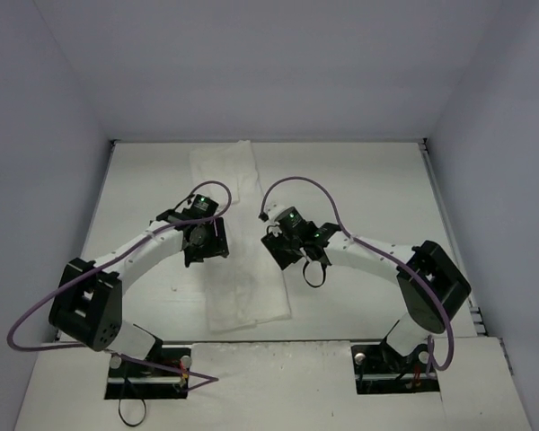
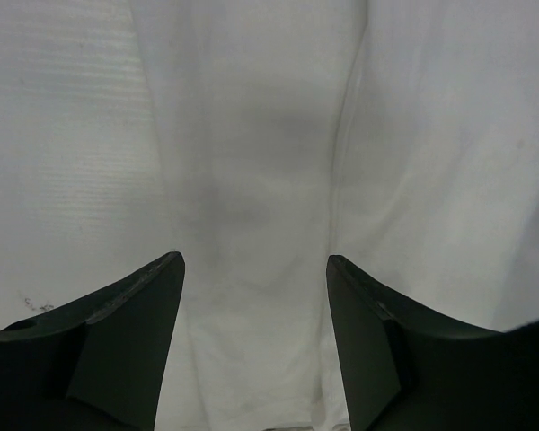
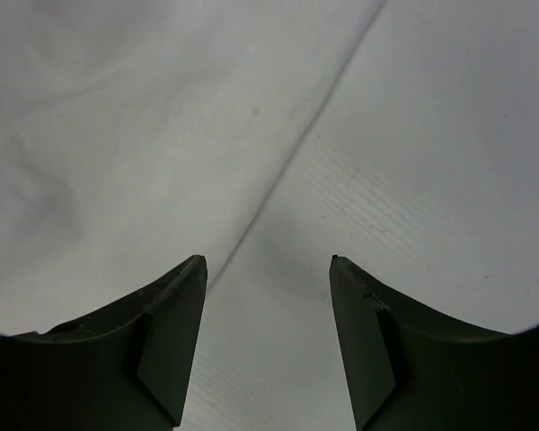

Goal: Fold and stack the t-shirts
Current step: Rotate the tshirt 90 degrees, then grab the bottom of the folded rectangular tshirt with both arms

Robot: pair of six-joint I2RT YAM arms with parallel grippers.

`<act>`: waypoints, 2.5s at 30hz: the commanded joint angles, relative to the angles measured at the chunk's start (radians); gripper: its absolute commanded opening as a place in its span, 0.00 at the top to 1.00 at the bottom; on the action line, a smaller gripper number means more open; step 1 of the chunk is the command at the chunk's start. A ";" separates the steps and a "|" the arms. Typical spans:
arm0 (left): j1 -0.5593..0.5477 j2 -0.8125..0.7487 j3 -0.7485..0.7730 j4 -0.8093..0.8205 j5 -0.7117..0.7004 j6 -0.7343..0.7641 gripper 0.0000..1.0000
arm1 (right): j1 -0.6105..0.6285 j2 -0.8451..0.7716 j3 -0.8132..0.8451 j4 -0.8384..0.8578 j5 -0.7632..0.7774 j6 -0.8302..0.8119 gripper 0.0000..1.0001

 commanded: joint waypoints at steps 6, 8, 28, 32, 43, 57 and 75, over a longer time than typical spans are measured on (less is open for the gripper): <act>0.088 0.216 0.306 0.058 -0.132 0.136 0.39 | -0.004 0.107 0.212 0.082 -0.139 -0.228 0.44; 0.100 0.286 0.362 0.046 -0.122 0.157 0.39 | -0.006 0.155 0.249 0.086 -0.156 -0.239 0.43; 0.169 0.852 0.897 -0.066 0.005 0.291 0.43 | -0.137 0.461 0.395 0.178 -0.201 -0.099 0.42; 0.198 0.890 1.026 -0.071 0.075 0.290 0.43 | -0.183 0.495 0.482 0.177 -0.149 -0.097 0.42; 0.210 0.157 0.697 -0.123 0.078 0.264 0.37 | -0.199 0.020 0.341 0.178 0.000 0.092 0.00; 0.180 -0.394 -0.154 -0.122 0.271 -0.001 0.35 | -0.046 -0.316 -0.219 0.187 0.061 0.514 0.59; 0.160 -0.197 -0.349 0.109 0.314 -0.050 0.45 | 0.094 -0.132 -0.278 0.249 0.112 0.807 0.46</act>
